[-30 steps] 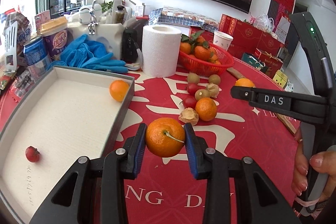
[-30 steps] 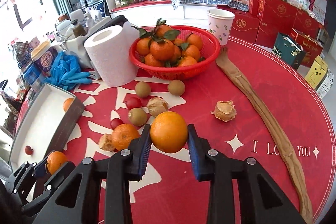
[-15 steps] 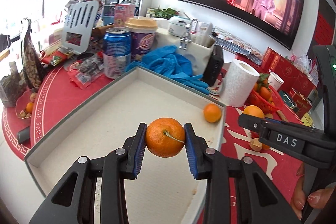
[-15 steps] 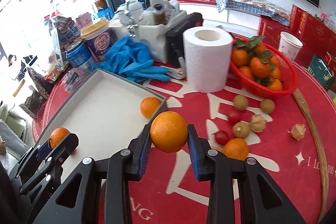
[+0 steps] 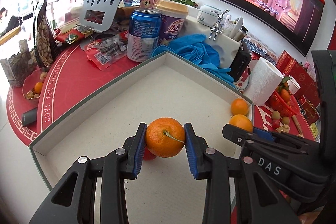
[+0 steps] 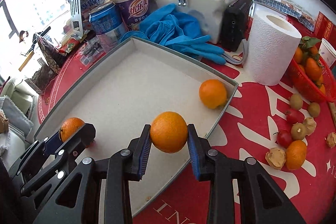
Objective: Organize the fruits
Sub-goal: 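Carry both fruits into the white tray and open both tools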
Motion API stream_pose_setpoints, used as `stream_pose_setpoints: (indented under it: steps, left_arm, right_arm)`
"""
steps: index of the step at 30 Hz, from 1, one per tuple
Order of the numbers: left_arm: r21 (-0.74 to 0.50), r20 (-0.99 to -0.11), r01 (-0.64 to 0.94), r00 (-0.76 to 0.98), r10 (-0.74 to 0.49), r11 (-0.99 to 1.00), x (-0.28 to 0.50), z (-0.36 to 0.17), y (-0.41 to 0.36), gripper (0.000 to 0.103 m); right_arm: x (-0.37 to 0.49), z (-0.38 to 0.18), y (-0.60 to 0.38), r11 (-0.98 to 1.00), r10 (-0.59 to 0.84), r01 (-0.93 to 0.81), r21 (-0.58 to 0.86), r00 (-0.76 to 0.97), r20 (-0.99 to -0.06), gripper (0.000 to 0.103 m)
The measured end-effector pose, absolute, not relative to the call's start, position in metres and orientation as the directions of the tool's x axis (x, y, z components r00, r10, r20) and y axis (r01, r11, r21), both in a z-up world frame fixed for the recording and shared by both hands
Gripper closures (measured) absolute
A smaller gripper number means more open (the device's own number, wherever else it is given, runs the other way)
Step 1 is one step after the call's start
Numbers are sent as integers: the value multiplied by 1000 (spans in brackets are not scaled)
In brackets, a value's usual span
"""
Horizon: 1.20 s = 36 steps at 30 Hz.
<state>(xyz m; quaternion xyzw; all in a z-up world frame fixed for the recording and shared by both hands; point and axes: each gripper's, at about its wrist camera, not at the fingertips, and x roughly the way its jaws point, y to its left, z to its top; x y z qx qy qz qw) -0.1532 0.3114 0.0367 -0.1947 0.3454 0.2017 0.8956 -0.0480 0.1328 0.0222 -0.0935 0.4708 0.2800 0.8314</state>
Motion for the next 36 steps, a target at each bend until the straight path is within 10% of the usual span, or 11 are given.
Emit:
stream_pose_setpoints:
  steps: [9,14,19,36]
  left_arm:
    - [-209,-695,-507,678,238,836,-154,37,313,63]
    - [-203,-674,-547,680,290,812,-161,42,317,37]
    - [-242,-627,-583,704,334,776,-172,50,323,19]
    - [-170,-579,-188,813,57,967,-153,60,228,19]
  right_arm:
    - [-51,29,137,810,393,-578,99,410,-823,68]
    - [-51,37,138,803,409,-589,92,433,-803,63]
    - [-41,52,113,850,408,-515,111,512,-756,0]
    - [-52,28,-63,990,102,-140,28,557,-824,0]
